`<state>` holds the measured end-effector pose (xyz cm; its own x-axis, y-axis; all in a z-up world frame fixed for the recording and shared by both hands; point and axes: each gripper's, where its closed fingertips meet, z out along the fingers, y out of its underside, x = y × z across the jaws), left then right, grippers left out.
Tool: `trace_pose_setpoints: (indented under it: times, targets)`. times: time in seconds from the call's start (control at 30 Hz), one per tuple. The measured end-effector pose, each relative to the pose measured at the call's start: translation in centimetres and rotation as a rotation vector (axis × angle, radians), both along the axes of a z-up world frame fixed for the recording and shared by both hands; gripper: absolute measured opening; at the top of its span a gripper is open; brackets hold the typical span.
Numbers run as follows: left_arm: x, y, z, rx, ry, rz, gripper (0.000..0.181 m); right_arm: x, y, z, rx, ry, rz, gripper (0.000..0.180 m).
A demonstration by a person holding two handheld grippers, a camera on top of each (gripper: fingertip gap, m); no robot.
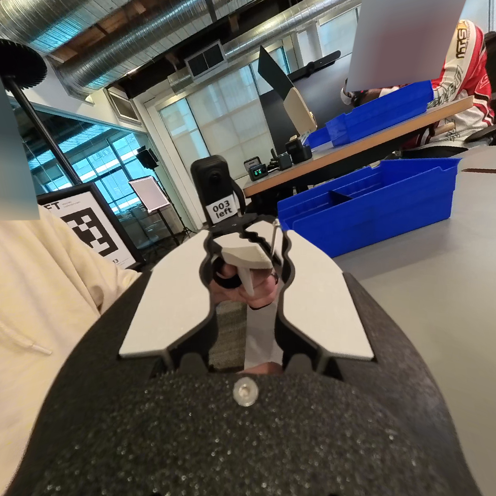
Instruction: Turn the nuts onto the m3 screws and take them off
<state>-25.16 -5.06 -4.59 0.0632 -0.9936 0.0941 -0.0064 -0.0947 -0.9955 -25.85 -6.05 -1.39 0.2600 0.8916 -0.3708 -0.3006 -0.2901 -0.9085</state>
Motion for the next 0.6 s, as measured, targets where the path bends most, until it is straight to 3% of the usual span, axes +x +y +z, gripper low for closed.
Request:
trace_pose_setpoints:
  times: [0.33,0.6]
  targets:
    - [0.1,0.0,-0.2,0.005,0.011,0.003,0.004,0.0,-0.3,0.3,0.009,-0.008,0.001,0.049]
    - [0.1,-0.1,-0.4,0.017,0.031,0.001,0.004,3.4,0.6,-3.5,-0.057,-0.171,-0.197,0.044]
